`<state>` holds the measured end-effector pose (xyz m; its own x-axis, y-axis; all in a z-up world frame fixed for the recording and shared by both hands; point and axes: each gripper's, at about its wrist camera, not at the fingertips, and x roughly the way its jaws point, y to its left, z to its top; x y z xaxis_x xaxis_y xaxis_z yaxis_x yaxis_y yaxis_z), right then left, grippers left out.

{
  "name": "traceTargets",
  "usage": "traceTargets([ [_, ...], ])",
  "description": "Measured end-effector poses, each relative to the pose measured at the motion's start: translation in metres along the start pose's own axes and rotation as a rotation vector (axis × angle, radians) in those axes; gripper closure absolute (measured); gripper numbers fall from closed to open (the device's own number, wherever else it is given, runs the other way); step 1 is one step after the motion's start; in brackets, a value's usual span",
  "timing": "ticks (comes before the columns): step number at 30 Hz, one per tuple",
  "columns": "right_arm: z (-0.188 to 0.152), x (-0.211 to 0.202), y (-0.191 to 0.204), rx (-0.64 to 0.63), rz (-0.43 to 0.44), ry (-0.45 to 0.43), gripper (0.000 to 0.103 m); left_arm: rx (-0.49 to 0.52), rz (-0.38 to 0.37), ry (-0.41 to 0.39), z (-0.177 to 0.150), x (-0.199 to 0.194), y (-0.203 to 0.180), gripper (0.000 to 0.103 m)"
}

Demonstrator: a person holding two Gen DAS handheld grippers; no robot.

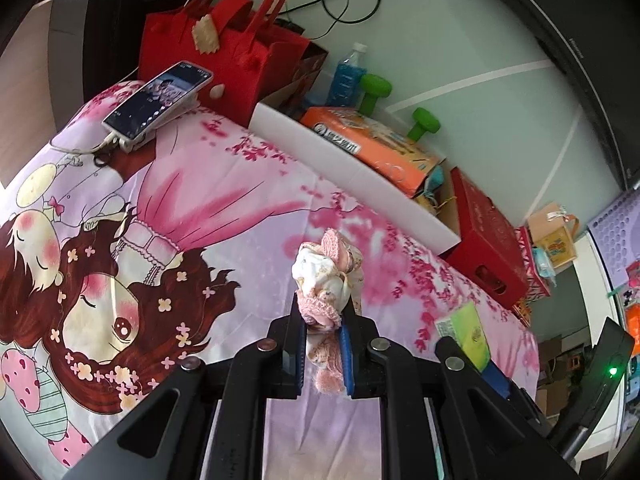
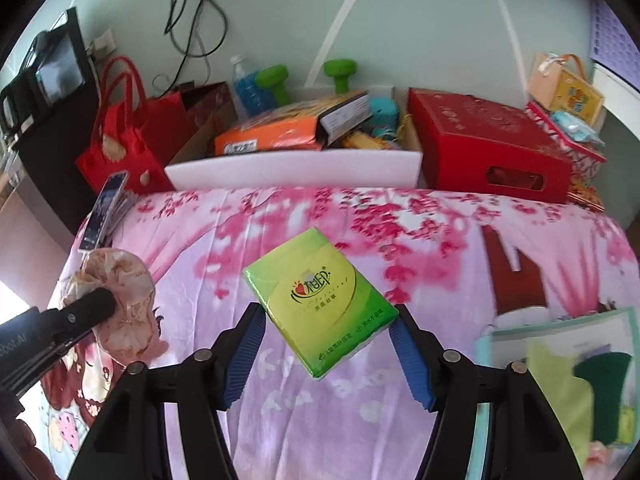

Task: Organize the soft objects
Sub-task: 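Carry the floral cloth and tissue pack over to the white tray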

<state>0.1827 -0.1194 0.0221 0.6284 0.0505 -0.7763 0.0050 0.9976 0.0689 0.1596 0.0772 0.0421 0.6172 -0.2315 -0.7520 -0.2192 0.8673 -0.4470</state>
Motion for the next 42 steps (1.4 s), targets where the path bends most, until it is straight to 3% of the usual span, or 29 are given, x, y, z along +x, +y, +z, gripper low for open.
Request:
traceTargets([
  [8, 0.006, -0.029, -0.026, 0.061, -0.067, 0.03, 0.041, 0.037, -0.044, -0.019, -0.006, -0.017, -0.019, 0.088],
  [12, 0.004, -0.043, -0.032, 0.042, -0.096, 0.02, 0.048, 0.069, -0.06, -0.01, -0.014, -0.018, -0.031, 0.088],
  [20, -0.002, -0.031, -0.037, 0.045, -0.038, 0.069, 0.048, 0.059, -0.014, 0.03, -0.021, -0.002, -0.026, 0.088],
  [30, -0.018, 0.007, -0.009, -0.029, 0.057, 0.179, 0.047, -0.004, 0.053, 0.081, -0.028, 0.013, 0.002, 0.088],
  [34, -0.024, 0.021, 0.001, -0.055, 0.081, 0.216, 0.036, -0.028, 0.066, 0.098, -0.031, 0.017, 0.011, 0.088],
  [42, -0.034, 0.042, 0.01, -0.092, 0.083, 0.257, 0.028, -0.064, 0.072, 0.118, -0.032, 0.025, 0.021, 0.088],
])
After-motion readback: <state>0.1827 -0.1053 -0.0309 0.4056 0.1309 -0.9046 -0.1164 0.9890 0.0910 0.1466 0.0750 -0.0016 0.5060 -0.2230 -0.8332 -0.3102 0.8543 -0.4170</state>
